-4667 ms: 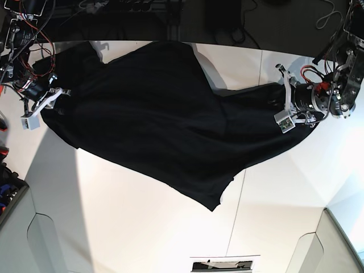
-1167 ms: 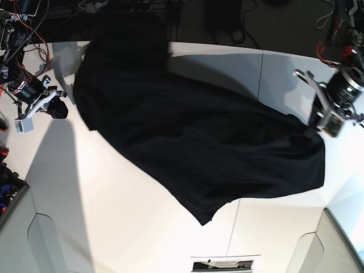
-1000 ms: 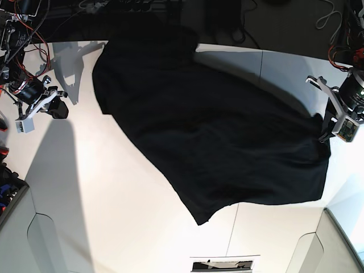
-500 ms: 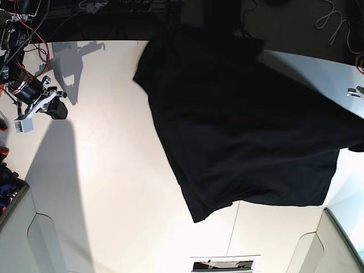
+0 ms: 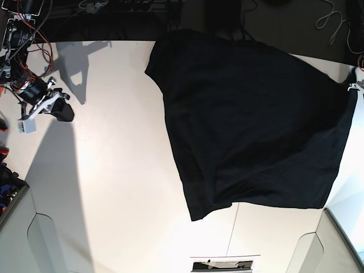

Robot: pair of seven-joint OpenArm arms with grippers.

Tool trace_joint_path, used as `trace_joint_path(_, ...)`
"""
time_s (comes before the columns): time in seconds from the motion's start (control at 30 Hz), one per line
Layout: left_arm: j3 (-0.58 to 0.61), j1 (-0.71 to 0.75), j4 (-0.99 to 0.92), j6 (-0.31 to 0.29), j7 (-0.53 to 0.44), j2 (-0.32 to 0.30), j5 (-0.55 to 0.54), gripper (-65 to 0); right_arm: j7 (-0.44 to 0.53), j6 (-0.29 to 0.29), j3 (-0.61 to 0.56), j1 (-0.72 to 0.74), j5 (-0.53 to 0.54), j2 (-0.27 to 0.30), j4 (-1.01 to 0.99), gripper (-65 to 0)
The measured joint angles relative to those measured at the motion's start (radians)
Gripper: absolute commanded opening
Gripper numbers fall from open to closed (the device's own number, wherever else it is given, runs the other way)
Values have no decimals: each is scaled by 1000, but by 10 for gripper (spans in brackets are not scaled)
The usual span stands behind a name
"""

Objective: Layout the t-shirt on the table in an organized manner, then fold the t-shirt properly
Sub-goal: 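Lift and shake the shirt with the left gripper, then lay it down, then grasp the shirt edge with the right gripper beside the left gripper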

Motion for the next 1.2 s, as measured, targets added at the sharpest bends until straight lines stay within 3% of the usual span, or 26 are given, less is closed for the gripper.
trace_joint_path(0.13, 11, -21, 3, -101, -6, -2, -105, -413, -14, 2, 0, 0, 31, -71, 0, -650)
trace_joint_path(0.2, 40, -20, 3, -129, -6, -3, -122, -413, -14, 3, 0, 0, 45, -109, 0, -509)
trace_joint_path(0.27, 94, -19, 2, -130, -6, -1, -124, -413, -14, 3, -5, 2, 45, -145, 0, -435)
trace_joint_path(0.37, 184, -20, -3, -134, -9, -1, -119, -413, -2, 3, -42, 2, 10, -202, 0, -428)
trace_joint_path(0.67, 394, -95, -143, -143, -78, 0, 9, -413, 123, -2, -229, 6, -256, -352, 0, -427)
trace_joint_path(0.83, 416, -186, -331, -140, -82, 0, 13, -413, 152, -8, -307, 9, -344, -413, -9, -427)
trace_joint_path(0.93, 418, -211, -403, -167, -77, 0, 14, -413, 202, -12, -328, 11, -393, -443, -42, -427)
trace_joint_path(1.07, 418, -231, -426, -172, -81, 0, 6, -413, 246, -3, -334, 38, -388, -448, -111, -433)
trace_joint_path(1.1, 418, -231, -426, -172, -81, 0, 7, -413, 249, 1, -334, 48, -390, -447, -124, -462)
trace_joint_path(1.17, 418, -229, -427, -172, -82, 0, 6, -413, 249, -1, -334, 62, -410, -448, -137, -607)
trace_joint_path(1.2, 418, -229, -427, -172, -82, 0, 7, -413, 249, -1, -334, 67, -413, -447, -137, -650)
